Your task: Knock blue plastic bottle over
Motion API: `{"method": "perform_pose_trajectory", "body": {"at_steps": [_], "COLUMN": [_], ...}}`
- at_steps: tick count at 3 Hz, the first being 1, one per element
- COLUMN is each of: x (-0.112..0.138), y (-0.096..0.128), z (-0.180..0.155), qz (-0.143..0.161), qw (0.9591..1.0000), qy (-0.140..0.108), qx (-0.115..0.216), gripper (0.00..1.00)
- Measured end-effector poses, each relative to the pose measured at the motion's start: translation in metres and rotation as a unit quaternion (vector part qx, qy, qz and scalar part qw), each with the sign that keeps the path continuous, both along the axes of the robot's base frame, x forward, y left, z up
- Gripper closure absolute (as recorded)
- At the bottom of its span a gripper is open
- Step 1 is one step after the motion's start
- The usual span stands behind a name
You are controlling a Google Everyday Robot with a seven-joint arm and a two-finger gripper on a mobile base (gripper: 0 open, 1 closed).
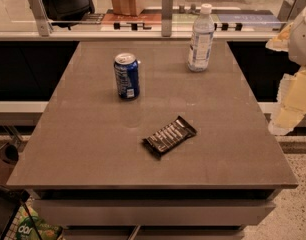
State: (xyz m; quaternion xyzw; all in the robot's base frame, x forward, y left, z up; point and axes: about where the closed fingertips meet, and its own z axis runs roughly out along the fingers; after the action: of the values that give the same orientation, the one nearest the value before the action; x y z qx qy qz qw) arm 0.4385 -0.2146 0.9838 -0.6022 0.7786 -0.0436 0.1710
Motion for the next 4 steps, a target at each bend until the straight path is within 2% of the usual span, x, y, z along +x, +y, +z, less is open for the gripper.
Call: {"method": "perform_pose_trajectory", "body": {"at_steps": [1,2,3,4], "x": [0.0,0.011,0.028,0.045], "y": [0.0,-0.003,-0.006,-0.008], "z": [0.001,0.006,0.008,0.006], "qz": [-0.001,-0.029,-0.081,-0.137], "qw": [1.0,0.999,0.993,0.9796], "qy": [-0.001,-0.027,-0.058,-0.088], "qx": [0.0,0.022,0.064,0.117], "gripper": [0.0,0.0,0.0,0.0]}}
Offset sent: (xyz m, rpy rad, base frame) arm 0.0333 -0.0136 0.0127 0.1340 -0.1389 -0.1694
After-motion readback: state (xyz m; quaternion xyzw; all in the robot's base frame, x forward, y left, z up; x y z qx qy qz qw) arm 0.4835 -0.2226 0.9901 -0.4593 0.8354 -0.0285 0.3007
